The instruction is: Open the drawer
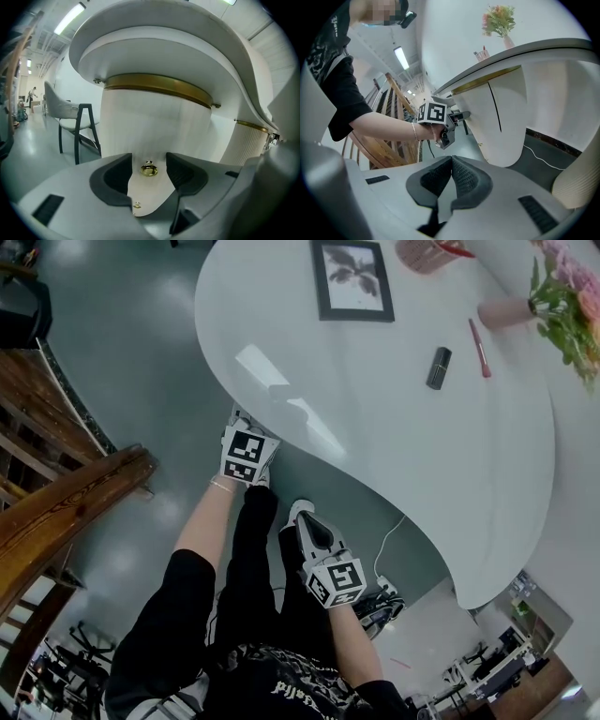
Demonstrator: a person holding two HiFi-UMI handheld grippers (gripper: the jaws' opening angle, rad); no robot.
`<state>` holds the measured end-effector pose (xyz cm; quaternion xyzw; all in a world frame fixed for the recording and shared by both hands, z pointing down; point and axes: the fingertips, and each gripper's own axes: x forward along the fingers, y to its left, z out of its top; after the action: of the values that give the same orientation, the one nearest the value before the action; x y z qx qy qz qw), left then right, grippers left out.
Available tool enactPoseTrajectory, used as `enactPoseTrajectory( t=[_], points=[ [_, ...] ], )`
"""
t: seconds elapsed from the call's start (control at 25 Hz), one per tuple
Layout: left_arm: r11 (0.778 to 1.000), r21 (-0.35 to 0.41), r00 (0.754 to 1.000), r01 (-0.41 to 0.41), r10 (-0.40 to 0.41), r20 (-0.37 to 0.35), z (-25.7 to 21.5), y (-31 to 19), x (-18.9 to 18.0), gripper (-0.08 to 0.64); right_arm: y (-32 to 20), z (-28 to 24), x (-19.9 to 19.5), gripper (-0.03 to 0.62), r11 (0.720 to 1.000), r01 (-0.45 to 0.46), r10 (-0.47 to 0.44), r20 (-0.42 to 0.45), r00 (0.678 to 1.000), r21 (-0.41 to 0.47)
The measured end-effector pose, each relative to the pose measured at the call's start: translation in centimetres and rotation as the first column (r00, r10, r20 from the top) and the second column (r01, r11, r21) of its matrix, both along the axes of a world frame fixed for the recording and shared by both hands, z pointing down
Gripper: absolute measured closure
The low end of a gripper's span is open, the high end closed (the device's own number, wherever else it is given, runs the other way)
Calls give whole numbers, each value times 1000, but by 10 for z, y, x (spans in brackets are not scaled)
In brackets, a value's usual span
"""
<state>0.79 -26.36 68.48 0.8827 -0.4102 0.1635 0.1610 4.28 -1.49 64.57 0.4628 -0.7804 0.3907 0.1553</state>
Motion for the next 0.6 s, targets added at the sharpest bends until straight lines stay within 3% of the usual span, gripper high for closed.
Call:
enactPoseTrajectory(
  t=[0.16, 0.6],
  points=[
    [998, 21, 998, -61, 61, 21, -2, 3, 6, 388, 2, 0, 1, 566, 1000, 4, -4, -1, 1000, 1],
    [998, 27, 997, -65, 64, 31, -3, 2, 0, 472, 6, -1, -5, 566, 1000, 9, -9, 4, 1000, 7]
  ],
)
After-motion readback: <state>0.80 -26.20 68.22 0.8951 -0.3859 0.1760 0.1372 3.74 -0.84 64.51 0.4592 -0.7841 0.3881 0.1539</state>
